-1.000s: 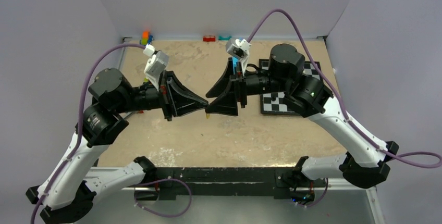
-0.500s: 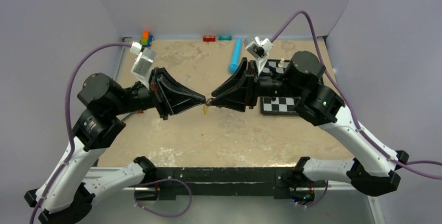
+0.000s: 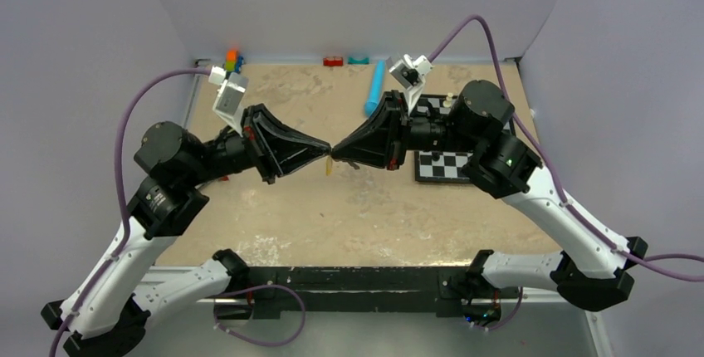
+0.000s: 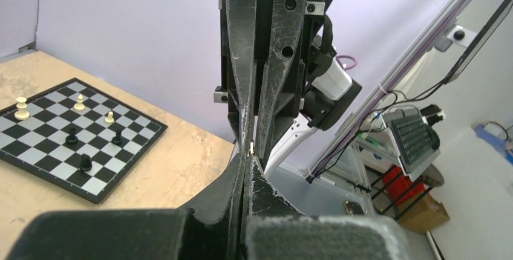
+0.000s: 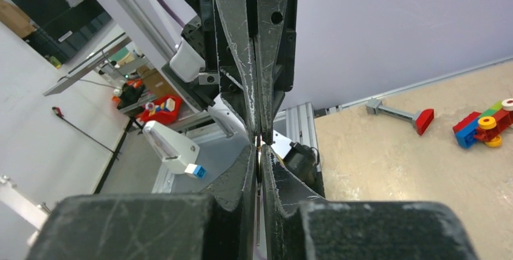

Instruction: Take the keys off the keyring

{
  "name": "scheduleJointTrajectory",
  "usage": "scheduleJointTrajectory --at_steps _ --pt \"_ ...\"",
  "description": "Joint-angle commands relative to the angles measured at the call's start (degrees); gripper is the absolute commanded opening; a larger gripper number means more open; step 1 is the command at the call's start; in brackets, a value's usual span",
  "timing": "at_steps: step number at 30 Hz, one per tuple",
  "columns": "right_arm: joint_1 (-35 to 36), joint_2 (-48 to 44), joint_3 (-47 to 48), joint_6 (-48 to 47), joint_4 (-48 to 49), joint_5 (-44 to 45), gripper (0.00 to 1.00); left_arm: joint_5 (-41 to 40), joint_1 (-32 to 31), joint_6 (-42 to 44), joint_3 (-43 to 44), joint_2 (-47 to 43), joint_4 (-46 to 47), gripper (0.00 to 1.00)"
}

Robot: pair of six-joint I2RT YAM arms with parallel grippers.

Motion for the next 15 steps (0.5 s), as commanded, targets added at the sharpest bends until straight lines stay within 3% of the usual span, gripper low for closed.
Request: scheduleJointTrajectory --at_steps 1,4,9,15 --pt "0.15 -0.22 -1.02 2.32 4.88 0.01 0.07 -5.17 -0.03 -4.05 -2.13 -1.68 7.25 0.0" --pt "0.15 -0.12 -1.54 3.85 6.32 0.32 0.07 -7.02 -0.06 -6.01 -3.79 -2.22 9.76 0.0" --pt "0.15 0.04 -1.62 4.45 6.14 0.94 0.2 -8.31 -0.03 -6.75 -4.44 -2.69 12.14 0.0" --pt "0.14 -0.4 -2.18 4.86 6.74 1.88 0.19 -8.77 -0.05 -6.43 -4.69 -2.99 11.7 0.0"
